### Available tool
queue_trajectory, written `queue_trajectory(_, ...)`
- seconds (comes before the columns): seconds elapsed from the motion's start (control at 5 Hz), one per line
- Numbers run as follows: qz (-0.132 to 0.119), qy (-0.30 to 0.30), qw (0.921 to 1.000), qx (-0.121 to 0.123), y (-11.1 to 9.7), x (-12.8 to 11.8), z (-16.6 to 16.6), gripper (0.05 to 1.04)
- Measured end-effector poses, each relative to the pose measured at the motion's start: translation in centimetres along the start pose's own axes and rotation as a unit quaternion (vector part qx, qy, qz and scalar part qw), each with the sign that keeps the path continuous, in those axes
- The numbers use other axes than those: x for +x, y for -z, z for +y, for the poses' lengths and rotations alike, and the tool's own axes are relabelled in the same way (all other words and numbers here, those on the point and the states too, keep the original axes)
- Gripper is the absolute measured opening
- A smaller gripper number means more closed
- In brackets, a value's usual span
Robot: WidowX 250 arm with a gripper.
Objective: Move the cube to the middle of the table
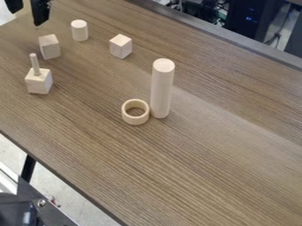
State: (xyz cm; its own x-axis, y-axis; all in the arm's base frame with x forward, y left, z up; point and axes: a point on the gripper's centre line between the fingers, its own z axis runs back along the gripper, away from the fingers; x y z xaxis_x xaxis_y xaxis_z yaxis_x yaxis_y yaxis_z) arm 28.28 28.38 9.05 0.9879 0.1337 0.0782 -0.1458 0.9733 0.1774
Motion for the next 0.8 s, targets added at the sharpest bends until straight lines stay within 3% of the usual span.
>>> queue_trajectory(0.4, 0.026, -0.017, 0.9989, -0.036, 2.7, -1.2, -1.8, 1.001)
queue_trajectory(0.8, 0.004, -0.074, 0.9962, -0.046, 3.1, -1.3, -2.1, 1.001)
